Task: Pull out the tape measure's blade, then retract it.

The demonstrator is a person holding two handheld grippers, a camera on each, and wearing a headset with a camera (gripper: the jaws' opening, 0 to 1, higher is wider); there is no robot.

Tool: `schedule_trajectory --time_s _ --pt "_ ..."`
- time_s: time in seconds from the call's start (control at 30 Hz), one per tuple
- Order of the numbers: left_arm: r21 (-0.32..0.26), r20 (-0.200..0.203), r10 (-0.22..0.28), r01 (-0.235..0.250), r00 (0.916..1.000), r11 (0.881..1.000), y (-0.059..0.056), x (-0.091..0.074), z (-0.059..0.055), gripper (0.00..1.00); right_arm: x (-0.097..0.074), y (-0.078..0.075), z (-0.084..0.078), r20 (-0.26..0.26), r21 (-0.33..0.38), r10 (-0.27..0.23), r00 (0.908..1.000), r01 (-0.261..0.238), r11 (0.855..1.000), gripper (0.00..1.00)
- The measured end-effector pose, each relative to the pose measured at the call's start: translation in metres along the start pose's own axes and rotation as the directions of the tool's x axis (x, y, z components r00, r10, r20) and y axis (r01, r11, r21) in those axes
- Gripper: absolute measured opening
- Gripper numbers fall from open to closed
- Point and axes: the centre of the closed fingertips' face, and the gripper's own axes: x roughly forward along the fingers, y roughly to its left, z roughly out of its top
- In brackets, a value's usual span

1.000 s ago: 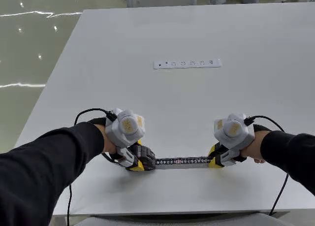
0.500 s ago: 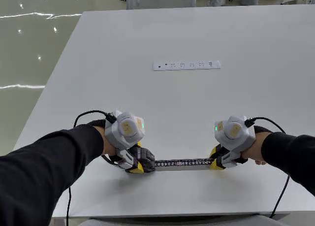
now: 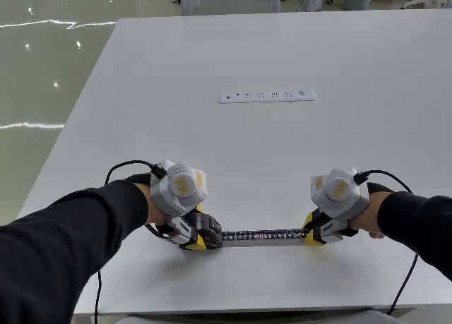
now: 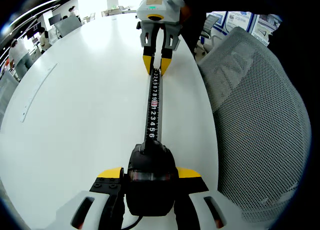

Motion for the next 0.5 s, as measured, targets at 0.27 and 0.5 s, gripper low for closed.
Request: schedule_trajectory --time_s 0.27,0.5 --pt "-0.001 0.001 0.002 -0.002 1.0000 1.000 -0.0001 0.0001 0.0004 0.34 -0.0016 -0.0004 -0.0029 0.008 0.002 0.001 1.0000 -0.001 1.000 0.10" --pt "-0.002 0.000 0.001 -0.001 1.0000 1.000 -0.0005 0.0000 0.0006 0.34 -0.0031 -0.0017 -0.0056 0.007 0.007 0.004 1.0000 -0.004 1.000 0.10"
